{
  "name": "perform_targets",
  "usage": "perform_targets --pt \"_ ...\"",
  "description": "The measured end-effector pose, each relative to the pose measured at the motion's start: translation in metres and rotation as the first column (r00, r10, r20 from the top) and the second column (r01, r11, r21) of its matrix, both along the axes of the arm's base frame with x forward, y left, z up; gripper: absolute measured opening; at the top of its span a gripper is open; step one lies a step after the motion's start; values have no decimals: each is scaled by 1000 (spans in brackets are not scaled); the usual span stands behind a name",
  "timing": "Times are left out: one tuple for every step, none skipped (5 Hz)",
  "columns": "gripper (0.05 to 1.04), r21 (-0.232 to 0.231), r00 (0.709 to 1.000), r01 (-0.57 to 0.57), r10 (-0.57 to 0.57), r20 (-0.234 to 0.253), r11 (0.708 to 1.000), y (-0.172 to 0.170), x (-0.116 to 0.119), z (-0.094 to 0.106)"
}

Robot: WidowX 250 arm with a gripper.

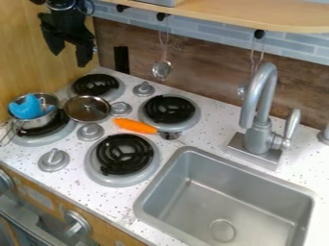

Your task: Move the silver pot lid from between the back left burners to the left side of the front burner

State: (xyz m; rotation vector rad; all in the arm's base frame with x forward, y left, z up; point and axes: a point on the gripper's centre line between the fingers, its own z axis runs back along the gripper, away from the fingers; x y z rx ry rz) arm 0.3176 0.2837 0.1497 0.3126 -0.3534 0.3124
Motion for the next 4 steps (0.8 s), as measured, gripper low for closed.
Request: perform_targets --pt "1007 -38 999 14 -15 -38 999 -6 4 -21" --pt "1007 -51 997 61 -63 -46 997 2 20 -38" --pt "1007 -31 994 95 -97 -56 995 9 27 -53" --pt "1007 0 990 103 -102 -95 995 20 29 -72"
